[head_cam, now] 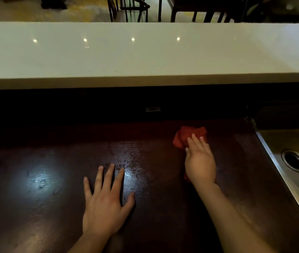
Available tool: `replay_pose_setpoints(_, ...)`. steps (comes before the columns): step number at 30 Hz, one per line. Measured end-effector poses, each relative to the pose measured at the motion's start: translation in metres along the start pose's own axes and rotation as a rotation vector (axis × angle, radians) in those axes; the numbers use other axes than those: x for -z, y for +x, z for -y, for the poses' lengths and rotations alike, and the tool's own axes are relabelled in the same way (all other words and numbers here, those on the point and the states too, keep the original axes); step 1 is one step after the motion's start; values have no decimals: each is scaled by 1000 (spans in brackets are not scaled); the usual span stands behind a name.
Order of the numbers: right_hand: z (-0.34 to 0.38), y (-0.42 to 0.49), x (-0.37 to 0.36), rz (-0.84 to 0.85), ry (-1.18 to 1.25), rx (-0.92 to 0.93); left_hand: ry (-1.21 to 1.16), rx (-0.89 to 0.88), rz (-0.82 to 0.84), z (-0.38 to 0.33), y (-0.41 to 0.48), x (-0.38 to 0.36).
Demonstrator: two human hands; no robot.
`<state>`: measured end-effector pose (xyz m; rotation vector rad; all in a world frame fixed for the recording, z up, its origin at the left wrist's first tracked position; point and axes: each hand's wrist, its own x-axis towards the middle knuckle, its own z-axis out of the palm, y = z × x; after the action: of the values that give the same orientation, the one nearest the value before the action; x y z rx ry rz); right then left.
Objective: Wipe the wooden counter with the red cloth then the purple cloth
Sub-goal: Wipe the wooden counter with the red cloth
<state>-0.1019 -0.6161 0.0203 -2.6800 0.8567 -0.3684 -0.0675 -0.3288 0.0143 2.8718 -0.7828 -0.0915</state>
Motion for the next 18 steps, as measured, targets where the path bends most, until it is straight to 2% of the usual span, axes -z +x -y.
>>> replay_pose_setpoints(2, 24, -6, -7, 23, -16, 42, 1, -1, -2, 0, 0, 1)
replay_pose_setpoints(6, 31, -57, -10, 154, -8, 461, 5, 3, 2, 1, 0, 0)
replay_pose_setpoints(8, 5, -55, -1, 163, -13, 531, 3, 5, 0, 2, 1, -1)
replay_pose_setpoints(14, -72, 21, 26, 40, -53, 88, -5, 2, -14, 3, 1, -4)
replay_pose_setpoints(18, -91, 16, 31, -42, -56, -116, -2, -1, -23, 3, 0, -5)
